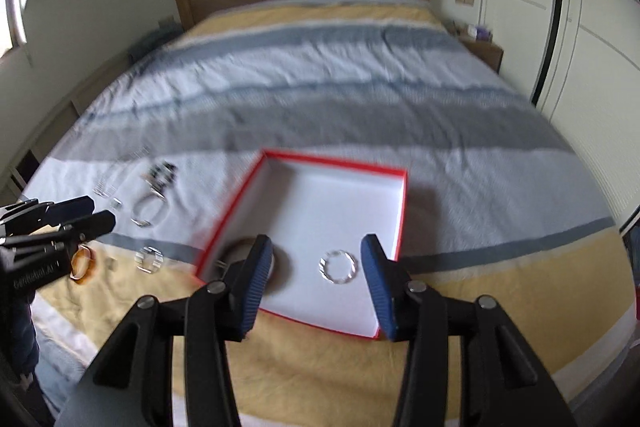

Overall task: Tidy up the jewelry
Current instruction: 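Lift both tools away from the box and back over the jewelry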

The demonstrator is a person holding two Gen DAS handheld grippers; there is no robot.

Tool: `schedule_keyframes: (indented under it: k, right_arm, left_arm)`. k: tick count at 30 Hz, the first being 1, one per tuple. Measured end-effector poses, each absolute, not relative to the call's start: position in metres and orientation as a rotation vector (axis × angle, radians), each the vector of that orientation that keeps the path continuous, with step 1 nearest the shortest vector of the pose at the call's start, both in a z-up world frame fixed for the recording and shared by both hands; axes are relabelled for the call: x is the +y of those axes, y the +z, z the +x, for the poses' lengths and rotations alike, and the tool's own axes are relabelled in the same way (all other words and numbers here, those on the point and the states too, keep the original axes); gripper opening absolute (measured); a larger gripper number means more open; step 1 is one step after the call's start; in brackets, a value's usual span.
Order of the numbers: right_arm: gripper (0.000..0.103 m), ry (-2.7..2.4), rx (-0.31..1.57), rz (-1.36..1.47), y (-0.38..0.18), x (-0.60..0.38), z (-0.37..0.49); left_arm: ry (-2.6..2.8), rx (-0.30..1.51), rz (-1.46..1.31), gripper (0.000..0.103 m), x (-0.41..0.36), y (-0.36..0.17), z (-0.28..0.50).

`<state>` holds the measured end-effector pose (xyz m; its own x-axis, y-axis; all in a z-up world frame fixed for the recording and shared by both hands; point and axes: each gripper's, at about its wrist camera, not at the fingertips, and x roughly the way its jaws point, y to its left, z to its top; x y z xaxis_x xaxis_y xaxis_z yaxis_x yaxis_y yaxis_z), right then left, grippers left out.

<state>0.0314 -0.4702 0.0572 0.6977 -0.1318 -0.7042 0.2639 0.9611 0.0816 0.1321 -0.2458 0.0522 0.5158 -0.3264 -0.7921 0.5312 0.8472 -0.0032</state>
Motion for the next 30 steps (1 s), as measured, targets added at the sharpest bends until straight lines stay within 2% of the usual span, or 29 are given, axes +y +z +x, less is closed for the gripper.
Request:
schedule_keyframes:
  k: [7, 14, 20, 30]
  right_arm:
    - [0.045, -0.188, 0.663, 0.159, 0.115, -0.434, -0.009]
    - [0.045, -0.188, 0.594, 0.126, 0.151, -0.404, -0.044]
    - [0.045, -0.208, 0.533, 0.099, 0.183, -0.386, -0.075]
    - [0.045, -0.221, 0.427, 0.064, 0.257, -0.366, -0.114]
  left_arm:
    - [-0.440, 0.750, 0.240, 0.042, -0.184, 0.125, 0.102]
    - [-0.468, 0.578, 0.211, 0.042, -0.153, 0.216, 0.052]
    - [-0.470, 0.482, 0.206, 0.042, -0.130, 0.272, 0.023]
    - [-0.370, 0.251, 0.214, 0.042, -0.075, 0.435, -0.024]
